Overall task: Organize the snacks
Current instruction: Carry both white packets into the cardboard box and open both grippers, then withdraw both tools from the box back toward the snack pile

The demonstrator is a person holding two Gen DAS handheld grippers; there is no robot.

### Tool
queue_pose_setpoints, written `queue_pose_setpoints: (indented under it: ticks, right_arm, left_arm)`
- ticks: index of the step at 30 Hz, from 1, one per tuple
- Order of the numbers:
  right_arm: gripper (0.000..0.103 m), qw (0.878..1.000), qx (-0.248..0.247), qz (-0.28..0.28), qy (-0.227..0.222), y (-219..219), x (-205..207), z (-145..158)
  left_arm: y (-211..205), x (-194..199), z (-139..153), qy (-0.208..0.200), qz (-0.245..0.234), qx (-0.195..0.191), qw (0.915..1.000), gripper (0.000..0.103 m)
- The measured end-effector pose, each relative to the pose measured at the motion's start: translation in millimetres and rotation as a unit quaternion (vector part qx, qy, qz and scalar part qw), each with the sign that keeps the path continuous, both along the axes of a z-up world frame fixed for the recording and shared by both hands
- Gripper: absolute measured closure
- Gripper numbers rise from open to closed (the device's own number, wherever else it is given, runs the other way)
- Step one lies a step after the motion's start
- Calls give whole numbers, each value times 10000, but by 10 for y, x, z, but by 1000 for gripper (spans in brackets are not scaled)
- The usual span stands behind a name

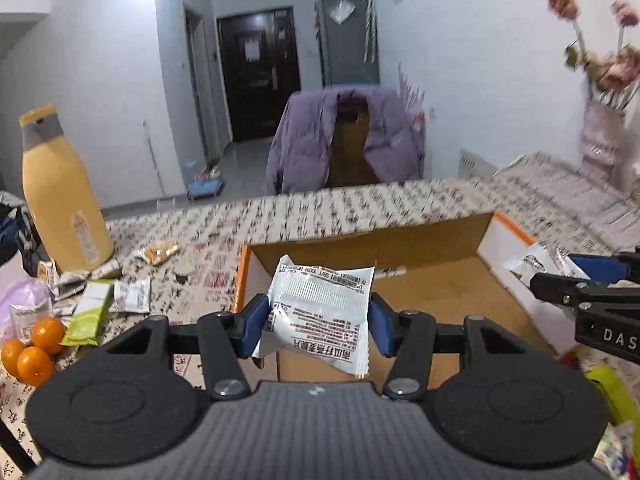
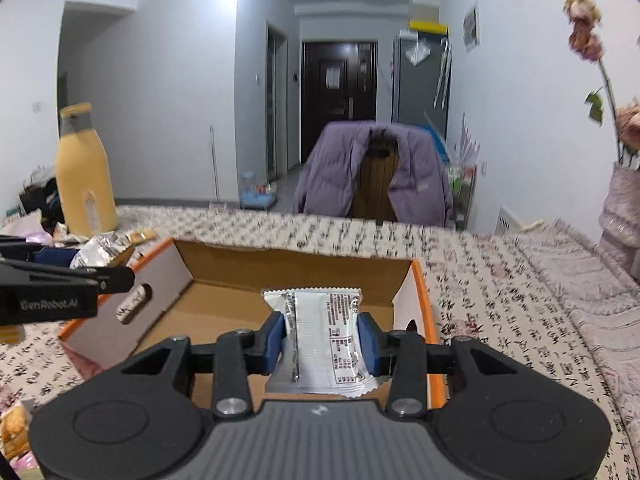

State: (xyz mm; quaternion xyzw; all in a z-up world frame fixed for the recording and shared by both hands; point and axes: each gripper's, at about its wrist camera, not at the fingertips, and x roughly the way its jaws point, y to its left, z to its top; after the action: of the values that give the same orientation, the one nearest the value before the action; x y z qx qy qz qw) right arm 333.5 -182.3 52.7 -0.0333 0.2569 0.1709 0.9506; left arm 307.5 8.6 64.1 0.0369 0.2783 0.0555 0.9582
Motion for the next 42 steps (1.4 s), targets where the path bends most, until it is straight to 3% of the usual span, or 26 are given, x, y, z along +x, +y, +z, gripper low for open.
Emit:
queue_pose_setpoints:
  ticks: [5,9,11,13,15,18,29,42]
  right_arm:
    - [64,9988,-138,42,463,114,296,-139]
    - [58,9969,-227,53,755,164,411,-294]
    - [56,9966,-203,90,800,155,418,-341]
    - [40,9964,-144,177,814,131,411,-355]
    - [13,9971,-71,160,737,100,367,-334]
    - [0,9979,25,191,614,71,288,-272]
    - [0,9992,200,88,342,-49,-56,-161]
    - [0,9986,425,98,-300,-209,-956,-37]
  left_arm:
    - [37,281,-257,510,191,-46,9985,49]
    - [88,354,-395,663,258,-47,9975,46]
    - [117,334,-413,645,249,-100,9976,35]
    - [148,286,-402,506,223,-195,9983,12]
    - [161,215,-363,326,184,-260,9990,3]
    - [159,122,-293,96,133,-375,9992,0]
    - [153,-235,-137,-226,136,-512,9983,0]
    - [194,-1101,-59,-770,150,-822,9935,0]
